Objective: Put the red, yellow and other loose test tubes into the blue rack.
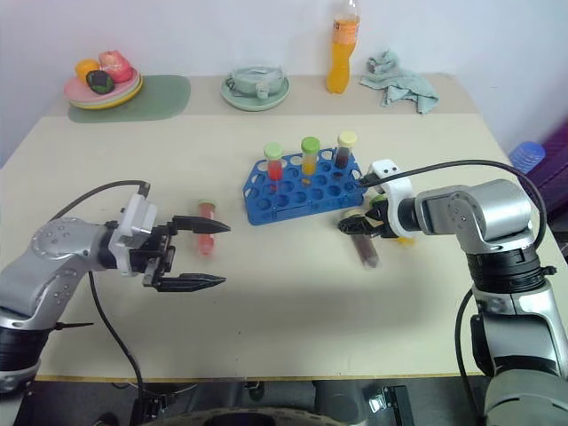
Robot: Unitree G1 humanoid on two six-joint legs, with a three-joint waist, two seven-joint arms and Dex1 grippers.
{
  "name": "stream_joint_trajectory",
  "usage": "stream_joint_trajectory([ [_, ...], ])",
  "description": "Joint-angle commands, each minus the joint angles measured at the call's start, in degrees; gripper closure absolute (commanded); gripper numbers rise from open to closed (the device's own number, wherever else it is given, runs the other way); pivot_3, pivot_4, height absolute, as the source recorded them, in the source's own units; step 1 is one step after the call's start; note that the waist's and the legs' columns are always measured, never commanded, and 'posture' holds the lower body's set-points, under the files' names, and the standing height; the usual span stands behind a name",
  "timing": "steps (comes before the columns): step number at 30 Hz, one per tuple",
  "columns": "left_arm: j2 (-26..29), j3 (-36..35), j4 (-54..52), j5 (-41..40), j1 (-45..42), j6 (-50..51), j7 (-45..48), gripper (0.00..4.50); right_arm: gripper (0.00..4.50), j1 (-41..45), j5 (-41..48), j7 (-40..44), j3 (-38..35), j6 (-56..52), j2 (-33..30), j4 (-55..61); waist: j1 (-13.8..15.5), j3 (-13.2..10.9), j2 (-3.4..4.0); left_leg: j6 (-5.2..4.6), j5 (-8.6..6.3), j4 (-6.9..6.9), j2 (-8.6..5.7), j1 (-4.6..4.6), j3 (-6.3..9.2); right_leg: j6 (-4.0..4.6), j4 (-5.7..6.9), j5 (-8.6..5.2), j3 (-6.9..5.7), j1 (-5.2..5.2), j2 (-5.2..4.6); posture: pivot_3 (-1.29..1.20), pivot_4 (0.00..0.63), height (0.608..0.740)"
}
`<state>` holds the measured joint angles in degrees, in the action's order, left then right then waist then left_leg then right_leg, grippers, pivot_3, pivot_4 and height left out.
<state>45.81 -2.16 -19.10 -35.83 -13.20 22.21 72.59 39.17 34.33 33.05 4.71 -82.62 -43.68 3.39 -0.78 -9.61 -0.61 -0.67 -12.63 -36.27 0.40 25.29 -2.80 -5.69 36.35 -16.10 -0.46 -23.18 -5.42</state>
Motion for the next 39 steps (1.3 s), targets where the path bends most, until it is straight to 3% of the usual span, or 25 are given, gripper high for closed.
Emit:
stream_joint_trajectory([
  [1,1.0,-2.6,-1.6,-1.4,0.1,0.1,-0.3,0.09,0.00,-0.5,-1.0,0.6,0.5,1.5,0.2,0.5,0.0,0.0,0.00,0.00,0.00,0.00,0.00,0.00,0.00,-0.02,0.00,0.01,0.00,0.00,0.01,0.00,0.150,0.740],
  [4,1.3,-3.5,-1.8,-1.4,0.7,0.2,-0.6,0.09,0.00,-1.3,-1.6,0.6,1.6,2.0,0.6,0.9,0.0,0.0,0.00,0.00,0.00,0.00,0.00,0.00,-0.01,-0.11,0.00,0.06,0.00,0.00,0.05,0.00,0.150,0.740],
  [6,1.4,-3.7,-2.0,-1.5,1.1,0.1,-0.7,0.00,0.53,-1.7,-1.9,0.6,2.1,2.2,1.0,1.1,0.0,0.0,0.00,0.00,0.00,-0.01,0.01,0.00,-0.01,-0.13,0.00,0.07,0.00,0.01,0.08,0.00,0.150,0.740],
  [7,1.5,-3.7,-2.0,-1.5,1.3,0.0,-0.8,0.00,0.82,-1.8,-2.2,0.6,2.4,2.4,1.0,1.3,0.0,0.0,0.00,0.00,0.00,-0.02,0.01,0.00,-0.01,-0.15,0.01,0.08,0.00,0.00,0.10,0.00,0.150,0.740],
  [11,1.5,-3.8,-2.0,-1.6,1.5,-0.1,-1.2,0.00,2.78,-2.4,-2.2,0.9,2.5,2.2,1.5,2.6,0.0,0.0,0.00,0.00,0.00,-0.03,0.08,0.00,-0.01,-0.19,0.02,0.11,0.00,0.01,0.32,0.00,0.150,0.740],
  [20,1.5,-3.7,-1.2,-1.2,1.9,-0.9,-1.3,0.00,2.78,-4.2,-0.7,4.2,1.4,4.8,0.4,9.4,0.1,0.0,0.00,0.00,0.00,-0.05,0.14,-0.01,-0.01,-0.24,0.07,0.13,-0.01,0.00,0.40,0.00,0.150,0.740],
  [25,1.6,-3.9,-0.6,-1.1,2.4,-1.5,-1.1,0.00,2.78,-6.7,7.0,8.5,-8.4,7.1,1.9,17.6,0.2,0.0,0.00,0.00,0.00,-0.10,0.14,0.00,-0.01,-0.28,0.09,0.15,-0.01,0.01,0.41,0.00,0.150,0.740],
  [28,1.5,-3.9,-0.1,-0.8,2.6,-1.9,-1.0,0.00,2.78,-8.9,12.5,8.2,-17.0,12.8,8.5,19.8,0.2,0.0,-0.05,0.00,0.00,-0.14,0.17,-0.01,0.00,-0.32,0.11,0.18,-0.01,0.04,0.42,0.00,0.150,0.740],
  [30,1.5,-3.9,0.2,-0.8,2.6,-2.0,-1.0,0.00,2.78,-9.9,12.7,6.6,-18.5,13.3,9.6,20.5,0.1,0.0,-0.05,0.00,0.00,-0.18,0.20,-0.02,0.01,-0.34,0.16,0.19,-0.01,0.05,0.46,0.00,0.150,0.740],
  [36,1.6,-3.3,1.4,-0.6,1.6,-2.3,-0.3,0.00,2.78,-16.9,4.8,9.2,-9.2,21.3,1.8,23.7,0.1,0.0,-0.04,-0.01,0.00,-0.31,0.17,-0.01,-0.01,-0.31,0.25,0.17,-0.01,0.04,0.41,0.00,0.150,0.740],
  [39,1.6,-3.3,1.7,-0.7,1.4,-2.2,-0.1,0.00,2.78,-22.5,8.5,14.9,-7.8,19.5,-4.0,28.0,0.3,0.0,-0.04,-0.03,-0.01,-0.34,0.18,0.00,0.00,-0.29,0.31,0.16,-0.01,0.02,0.41,0.00,0.150,0.740],
])
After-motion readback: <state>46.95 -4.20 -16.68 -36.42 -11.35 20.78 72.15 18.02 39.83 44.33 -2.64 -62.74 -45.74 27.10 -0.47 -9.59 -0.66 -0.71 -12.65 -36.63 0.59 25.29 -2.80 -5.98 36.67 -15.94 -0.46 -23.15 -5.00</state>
